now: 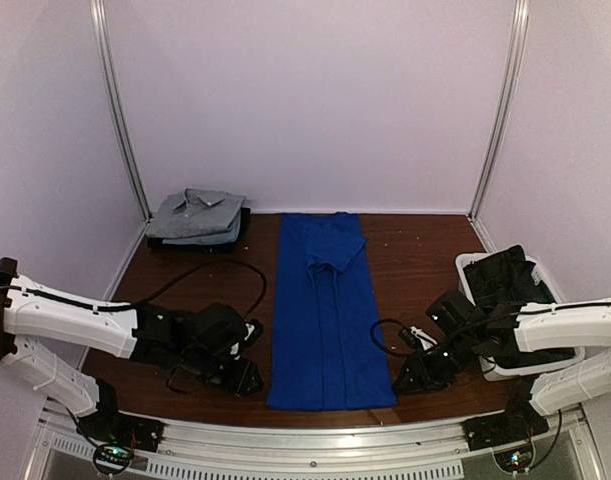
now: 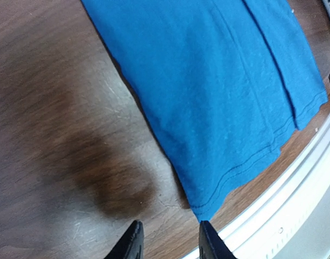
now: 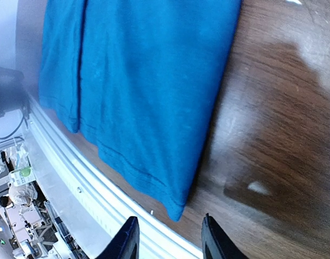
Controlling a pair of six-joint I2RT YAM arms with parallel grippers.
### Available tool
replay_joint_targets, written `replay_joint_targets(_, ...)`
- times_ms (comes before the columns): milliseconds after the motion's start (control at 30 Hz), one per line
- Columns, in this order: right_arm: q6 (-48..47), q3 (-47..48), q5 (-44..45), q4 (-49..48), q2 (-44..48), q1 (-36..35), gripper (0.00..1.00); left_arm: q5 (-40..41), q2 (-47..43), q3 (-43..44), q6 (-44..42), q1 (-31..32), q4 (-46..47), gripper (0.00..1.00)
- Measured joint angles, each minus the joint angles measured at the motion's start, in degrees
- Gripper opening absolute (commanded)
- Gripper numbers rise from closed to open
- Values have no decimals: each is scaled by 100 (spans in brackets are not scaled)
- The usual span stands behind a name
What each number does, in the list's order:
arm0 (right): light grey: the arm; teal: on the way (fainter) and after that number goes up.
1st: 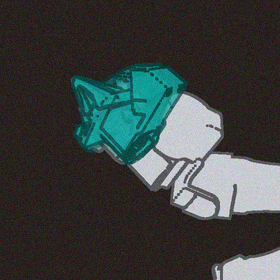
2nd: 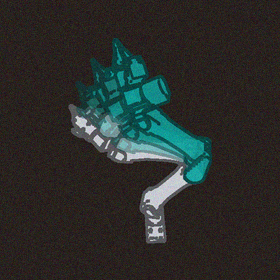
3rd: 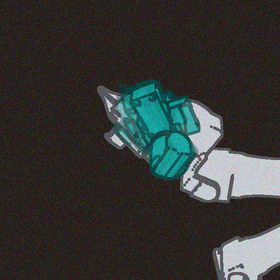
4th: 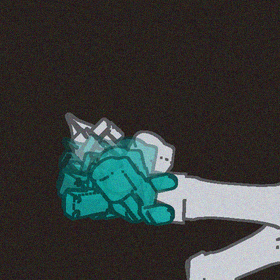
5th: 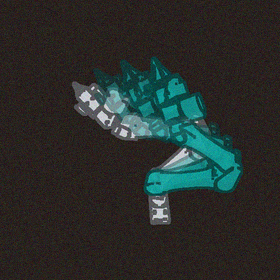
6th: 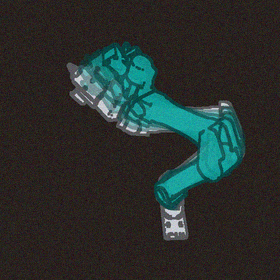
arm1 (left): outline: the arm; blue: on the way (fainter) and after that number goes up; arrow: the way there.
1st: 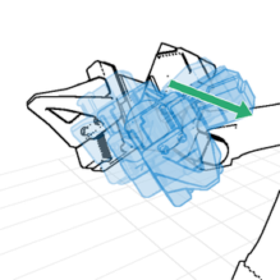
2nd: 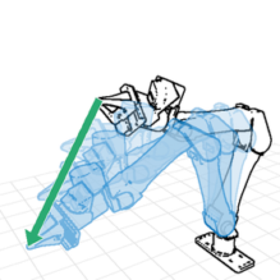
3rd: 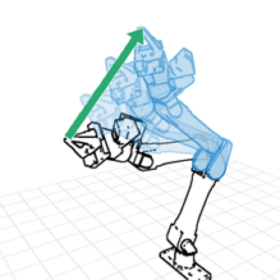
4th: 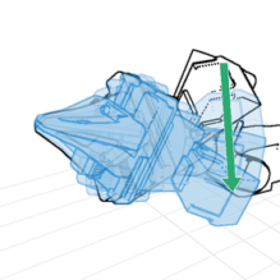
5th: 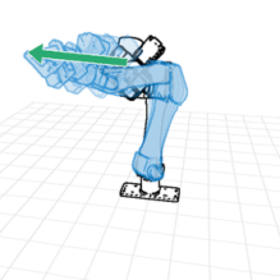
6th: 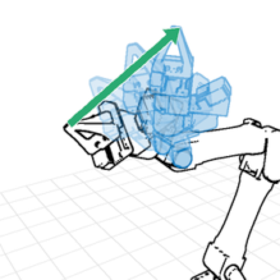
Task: Fold and stack the mixed laundry pile
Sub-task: Pick up the rectangle-folded T-shirt from the center of the board.
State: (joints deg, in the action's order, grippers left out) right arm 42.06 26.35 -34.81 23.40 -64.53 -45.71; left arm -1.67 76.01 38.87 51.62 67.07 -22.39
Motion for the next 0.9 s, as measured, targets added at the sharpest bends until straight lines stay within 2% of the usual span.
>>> replay_joint_targets(233, -13, 76, 83, 70, -610, 0, 39, -313, 715, 26, 66, 179, 367, 35)
replay_joint_targets(400, 98, 72, -39, -210, -809, 0, 36, -503, 835, -92, 337, 195, 855, 35)
replay_joint_targets(600, 216, 70, -291, -662, -1084, -2, 33, -662, 1075, -98, 448, 203, 1211, 30)
replay_joint_targets(667, 234, 70, -387, -804, -1182, -17, 28, -708, 1143, -94, 466, 205, 1266, 25)
replay_joint_targets(833, 367, 55, -420, -896, -1252, -76, 3, -765, 1217, -92, 522, 245, 1333, 6)
replay_joint_targets(900, 400, 50, -428, -933, -1250, -101, 0, -776, 1217, -87, 527, 267, 1335, 0)
